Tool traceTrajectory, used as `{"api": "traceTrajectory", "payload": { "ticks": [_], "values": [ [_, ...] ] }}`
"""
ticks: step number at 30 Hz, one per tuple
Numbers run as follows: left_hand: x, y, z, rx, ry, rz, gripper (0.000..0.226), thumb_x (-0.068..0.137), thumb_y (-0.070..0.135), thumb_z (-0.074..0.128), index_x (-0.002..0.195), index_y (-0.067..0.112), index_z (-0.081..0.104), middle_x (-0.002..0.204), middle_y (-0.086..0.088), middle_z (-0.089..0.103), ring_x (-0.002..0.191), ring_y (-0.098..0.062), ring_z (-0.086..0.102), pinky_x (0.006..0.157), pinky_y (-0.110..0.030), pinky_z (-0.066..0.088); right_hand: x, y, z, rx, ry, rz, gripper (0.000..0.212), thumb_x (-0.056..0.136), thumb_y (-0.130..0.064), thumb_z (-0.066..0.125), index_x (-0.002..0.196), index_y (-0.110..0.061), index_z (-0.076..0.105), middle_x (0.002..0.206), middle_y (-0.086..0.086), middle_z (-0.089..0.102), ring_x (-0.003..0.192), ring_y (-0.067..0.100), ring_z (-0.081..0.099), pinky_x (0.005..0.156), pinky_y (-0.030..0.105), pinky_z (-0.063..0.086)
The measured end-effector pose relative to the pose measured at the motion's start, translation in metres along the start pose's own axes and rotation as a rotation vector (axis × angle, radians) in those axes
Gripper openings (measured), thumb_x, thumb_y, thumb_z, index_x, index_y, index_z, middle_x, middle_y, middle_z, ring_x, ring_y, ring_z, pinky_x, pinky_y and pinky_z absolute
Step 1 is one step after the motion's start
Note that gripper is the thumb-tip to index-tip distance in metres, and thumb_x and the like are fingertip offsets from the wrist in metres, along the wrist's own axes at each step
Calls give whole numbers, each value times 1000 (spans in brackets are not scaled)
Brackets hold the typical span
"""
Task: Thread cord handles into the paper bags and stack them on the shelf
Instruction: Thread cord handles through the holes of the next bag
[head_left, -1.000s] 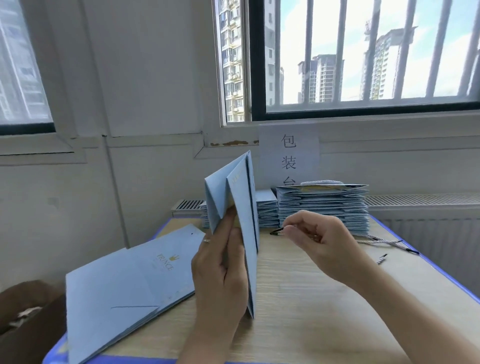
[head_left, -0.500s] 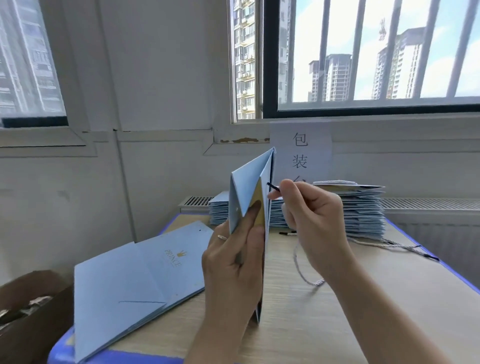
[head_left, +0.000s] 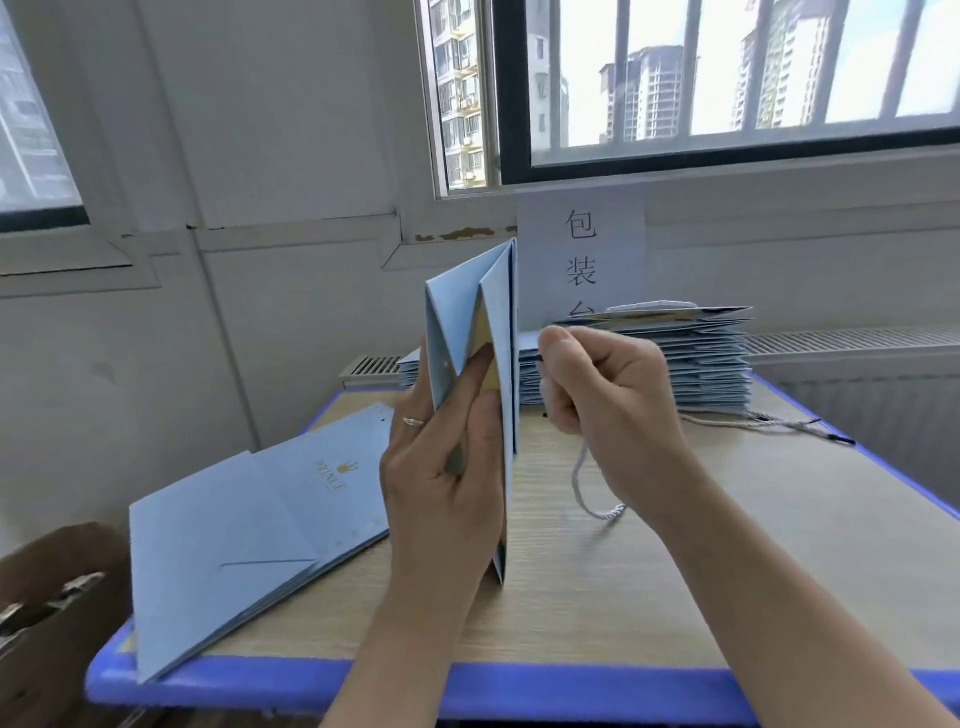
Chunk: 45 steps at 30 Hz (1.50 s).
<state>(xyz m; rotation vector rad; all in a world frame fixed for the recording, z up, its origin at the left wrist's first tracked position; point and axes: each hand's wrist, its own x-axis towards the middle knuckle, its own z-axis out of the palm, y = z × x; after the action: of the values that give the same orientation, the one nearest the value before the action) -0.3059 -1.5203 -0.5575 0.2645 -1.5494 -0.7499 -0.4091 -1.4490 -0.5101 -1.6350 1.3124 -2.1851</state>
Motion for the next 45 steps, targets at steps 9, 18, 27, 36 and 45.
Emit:
{"api": "traceTrajectory", "payload": {
  "ticks": [9,18,27,36,45],
  "values": [
    [-2,5,-1,-47,-14,-19,33,94,40,49,125,40,61,128,4,62,117,6,54,84,-5,44,-2,0,6,-24,-17,49,48,101,-7,51,58,4,32,59,24,21,50,22,18,44,21,22],
    [-1,8,1,-43,8,-3,31,92,40,52,122,44,61,126,2,65,112,-4,61,83,-8,47,-3,5,9,28,-42,14,48,101,-8,52,59,5,33,57,20,22,49,18,21,44,21,24],
    [1,13,7,-47,136,-3,22,90,33,58,109,32,70,113,-4,72,100,-13,69,76,-11,51,-3,13,12,50,-108,7,39,93,-37,57,56,-28,52,53,-2,32,45,10,28,44,19,27],
    [3,13,3,-5,165,-8,22,94,17,65,109,32,71,105,20,71,94,2,67,74,-11,50,-6,17,-9,-312,-368,-33,28,90,-34,66,67,-25,54,59,-14,42,56,6,36,58,22,31],
    [8,1,3,251,163,241,31,90,17,52,101,3,77,100,2,67,79,-20,66,70,-10,44,-2,24,-43,-867,-451,20,24,86,-29,57,66,-23,46,61,-8,49,63,13,45,60,31,39]
  ]
}}
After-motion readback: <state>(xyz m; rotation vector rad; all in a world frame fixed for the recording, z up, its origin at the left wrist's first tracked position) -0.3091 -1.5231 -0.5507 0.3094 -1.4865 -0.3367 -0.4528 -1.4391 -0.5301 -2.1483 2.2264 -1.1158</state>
